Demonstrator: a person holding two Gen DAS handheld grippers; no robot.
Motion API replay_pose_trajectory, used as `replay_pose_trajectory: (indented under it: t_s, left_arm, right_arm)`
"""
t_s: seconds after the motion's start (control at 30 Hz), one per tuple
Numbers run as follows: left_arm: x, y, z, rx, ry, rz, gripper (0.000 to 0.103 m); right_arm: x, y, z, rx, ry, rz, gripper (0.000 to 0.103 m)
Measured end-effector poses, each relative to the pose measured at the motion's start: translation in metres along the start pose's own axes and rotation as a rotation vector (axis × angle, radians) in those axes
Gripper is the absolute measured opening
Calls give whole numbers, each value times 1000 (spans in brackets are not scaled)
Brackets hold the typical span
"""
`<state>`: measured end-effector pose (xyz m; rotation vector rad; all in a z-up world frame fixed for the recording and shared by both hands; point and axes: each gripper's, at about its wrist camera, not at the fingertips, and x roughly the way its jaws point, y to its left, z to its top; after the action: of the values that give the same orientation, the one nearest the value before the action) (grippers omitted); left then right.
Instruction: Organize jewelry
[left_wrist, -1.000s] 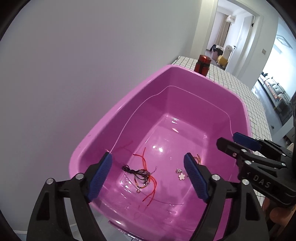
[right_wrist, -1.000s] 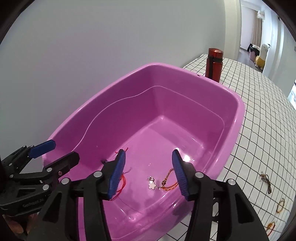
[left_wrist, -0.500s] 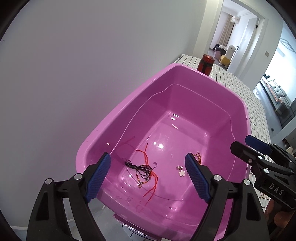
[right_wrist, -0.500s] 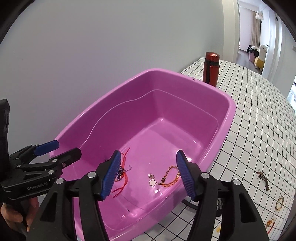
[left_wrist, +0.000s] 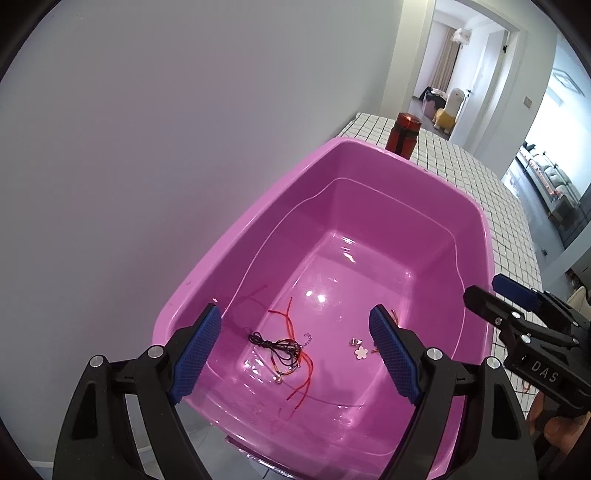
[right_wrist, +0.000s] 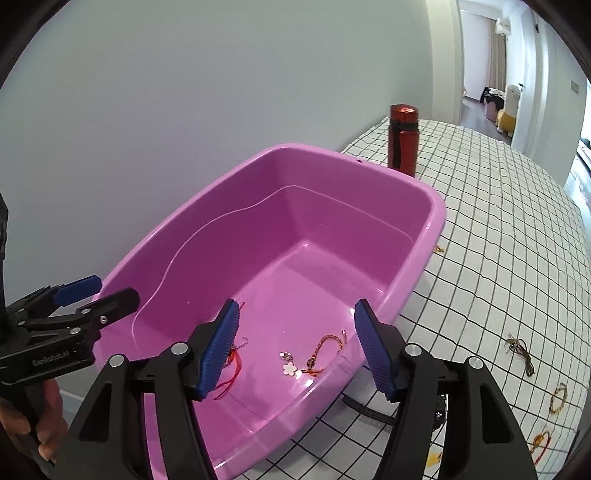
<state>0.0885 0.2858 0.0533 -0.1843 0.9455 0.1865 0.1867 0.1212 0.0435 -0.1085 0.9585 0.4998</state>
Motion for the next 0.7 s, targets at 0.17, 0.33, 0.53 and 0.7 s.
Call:
replay_pose_trajectory:
  t_s: [0.17,0.33,0.53,0.7]
  left_arm:
    - [-3,0,-1,18,14,-7,81]
    - [-10,-2,-4,31,-4,-10,81]
    - [-20,-13,-8,70,-24,-33,81]
    - [-27,-28,-10,124,-44,-80,83]
  right_arm:
    - [-5,-2,-4,23,-12,-9,62]
    - [-12,3,-6,20,-27,1,63]
    - [-30,10,-10,15,-69,2,64]
    - [-49,7,-21,40,-110,-24,66]
